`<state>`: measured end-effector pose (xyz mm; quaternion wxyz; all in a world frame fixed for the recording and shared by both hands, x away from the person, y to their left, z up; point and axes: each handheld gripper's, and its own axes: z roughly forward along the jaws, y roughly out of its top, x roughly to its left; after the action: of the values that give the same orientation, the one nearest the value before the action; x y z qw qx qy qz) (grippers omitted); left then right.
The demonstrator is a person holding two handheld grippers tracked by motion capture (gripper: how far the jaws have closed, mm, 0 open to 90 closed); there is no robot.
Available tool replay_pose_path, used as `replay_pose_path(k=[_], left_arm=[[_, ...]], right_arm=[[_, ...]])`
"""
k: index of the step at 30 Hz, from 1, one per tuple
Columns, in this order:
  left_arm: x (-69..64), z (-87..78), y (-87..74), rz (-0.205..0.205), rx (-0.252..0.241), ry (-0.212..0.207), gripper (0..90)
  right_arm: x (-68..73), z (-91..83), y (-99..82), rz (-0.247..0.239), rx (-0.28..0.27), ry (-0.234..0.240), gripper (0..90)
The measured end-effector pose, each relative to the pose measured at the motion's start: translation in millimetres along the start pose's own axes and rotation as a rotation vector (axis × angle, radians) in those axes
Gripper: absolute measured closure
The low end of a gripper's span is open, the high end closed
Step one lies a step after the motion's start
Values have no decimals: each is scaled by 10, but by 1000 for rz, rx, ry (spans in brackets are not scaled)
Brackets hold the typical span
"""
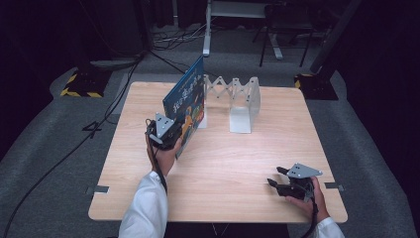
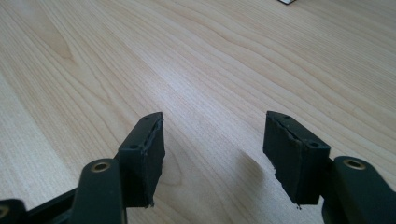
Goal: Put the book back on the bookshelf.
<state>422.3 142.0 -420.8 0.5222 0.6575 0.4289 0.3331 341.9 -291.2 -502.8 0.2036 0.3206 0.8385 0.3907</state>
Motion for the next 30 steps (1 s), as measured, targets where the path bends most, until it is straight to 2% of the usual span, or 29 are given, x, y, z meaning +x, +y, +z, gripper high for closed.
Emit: replay_pose_path(k=[14,18,23,28,30], left_arm=[[-32,406,130,-45,18,72,814],[-15,464,149,-38,27,87,805],[41,478,127,-61,22,94,791],[86,499,99,-61,21,119,761],[97,509,88,-62,22,114,760]], right_arm=[[3,-2,0,-7,1,6,393],[4,0,0,-8,3,9,393],[7,2,1,-12,5,6,393],[9,9,4,-16,12,9,391],[10,9,4,-17,12,9,390]])
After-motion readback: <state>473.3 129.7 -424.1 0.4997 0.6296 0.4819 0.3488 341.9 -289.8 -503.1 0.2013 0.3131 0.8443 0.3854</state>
